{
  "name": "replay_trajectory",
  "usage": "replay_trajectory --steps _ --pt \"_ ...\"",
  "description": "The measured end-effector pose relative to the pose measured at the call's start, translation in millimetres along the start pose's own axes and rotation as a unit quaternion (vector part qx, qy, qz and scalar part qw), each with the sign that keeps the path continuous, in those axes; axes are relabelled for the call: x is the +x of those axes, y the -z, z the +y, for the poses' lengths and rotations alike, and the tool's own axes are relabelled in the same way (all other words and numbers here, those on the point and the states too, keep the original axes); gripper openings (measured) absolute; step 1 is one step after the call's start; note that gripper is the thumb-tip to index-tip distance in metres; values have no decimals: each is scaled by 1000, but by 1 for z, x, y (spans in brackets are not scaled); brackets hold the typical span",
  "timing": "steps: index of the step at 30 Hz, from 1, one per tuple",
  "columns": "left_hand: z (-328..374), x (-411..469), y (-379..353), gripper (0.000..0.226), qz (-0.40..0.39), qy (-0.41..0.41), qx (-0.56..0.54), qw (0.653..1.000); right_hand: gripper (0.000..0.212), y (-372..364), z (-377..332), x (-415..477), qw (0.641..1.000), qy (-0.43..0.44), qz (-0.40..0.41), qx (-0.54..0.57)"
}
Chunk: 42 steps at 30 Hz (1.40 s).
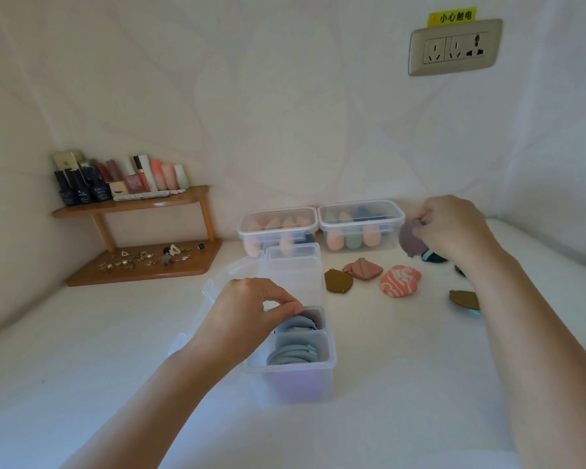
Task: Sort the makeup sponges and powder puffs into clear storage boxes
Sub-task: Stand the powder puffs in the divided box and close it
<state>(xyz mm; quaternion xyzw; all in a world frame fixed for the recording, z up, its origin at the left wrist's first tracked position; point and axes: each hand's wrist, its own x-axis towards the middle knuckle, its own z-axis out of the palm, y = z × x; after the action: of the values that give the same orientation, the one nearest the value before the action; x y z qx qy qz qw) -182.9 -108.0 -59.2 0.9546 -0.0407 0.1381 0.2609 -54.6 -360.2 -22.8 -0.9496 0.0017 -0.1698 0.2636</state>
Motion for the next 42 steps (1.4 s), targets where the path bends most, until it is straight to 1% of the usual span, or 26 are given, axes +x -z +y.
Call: replay_trajectory --steps 1,2,4,5,6,7,9,13,18,20,22,25,27,30,34,36,38,40,42 --pt "0 0 0 12 0 0 0 1000 20 0 -4 -3 997 37 9 64" --pt "0 -1 -1 12 -1 1 -1 1000 20 -1 -10 -8 988 69 0 141" --pt "1 -2 -1 12 0 -1 0 1000 20 -3 -24 -21 952 121 -55 277" --pt "1 -2 -1 11 1 -3 -3 1000 23 -6 -33 -28 935 145 -90 312" --pt "1 -2 -1 11 3 -5 -7 1000 26 -10 -41 -36 923 169 -120 324" --pt "1 -2 -1 11 5 -7 -10 1000 26 -16 -48 -42 917 192 -142 320" --pt "1 -3 -1 11 7 -6 -8 1000 21 -28 -59 -54 918 231 -167 276" --pt "0 -2 -2 13 9 0 -6 1000 17 -37 -65 -60 923 271 -170 212" --pt "0 -2 -2 14 17 -3 -11 1000 16 -34 -65 -61 917 282 -170 226" --pt "0 -2 -3 12 22 -4 -12 1000 19 -37 -67 -63 915 290 -179 216" --pt "-1 -2 -3 10 21 -8 -11 1000 21 -42 -69 -67 912 315 -198 171" --pt "-1 -2 -3 8 21 -18 -12 1000 25 -47 -73 -74 893 365 -234 120" --pt "-2 -1 -4 7 29 -26 -21 999 27 -45 -74 -77 887 386 -236 90" --pt "-4 -1 -6 9 38 -38 -25 998 25 -39 -74 -79 889 388 -237 57" --pt "-6 -1 -6 9 55 -61 -40 996 19 -35 -76 -82 906 372 -201 12" --pt "-7 -1 -6 9 60 -73 -37 995 18 -35 -77 -83 909 366 -200 -7" --pt "-7 -1 -7 8 63 -81 -39 994 19 -35 -77 -82 909 360 -208 -18" --pt "-7 -1 -8 15 60 -78 -48 994 23 -35 -77 -82 909 351 -225 -13" --pt "-6 -1 -7 22 50 -62 -46 996 31 -33 -77 -85 907 334 -257 -19"
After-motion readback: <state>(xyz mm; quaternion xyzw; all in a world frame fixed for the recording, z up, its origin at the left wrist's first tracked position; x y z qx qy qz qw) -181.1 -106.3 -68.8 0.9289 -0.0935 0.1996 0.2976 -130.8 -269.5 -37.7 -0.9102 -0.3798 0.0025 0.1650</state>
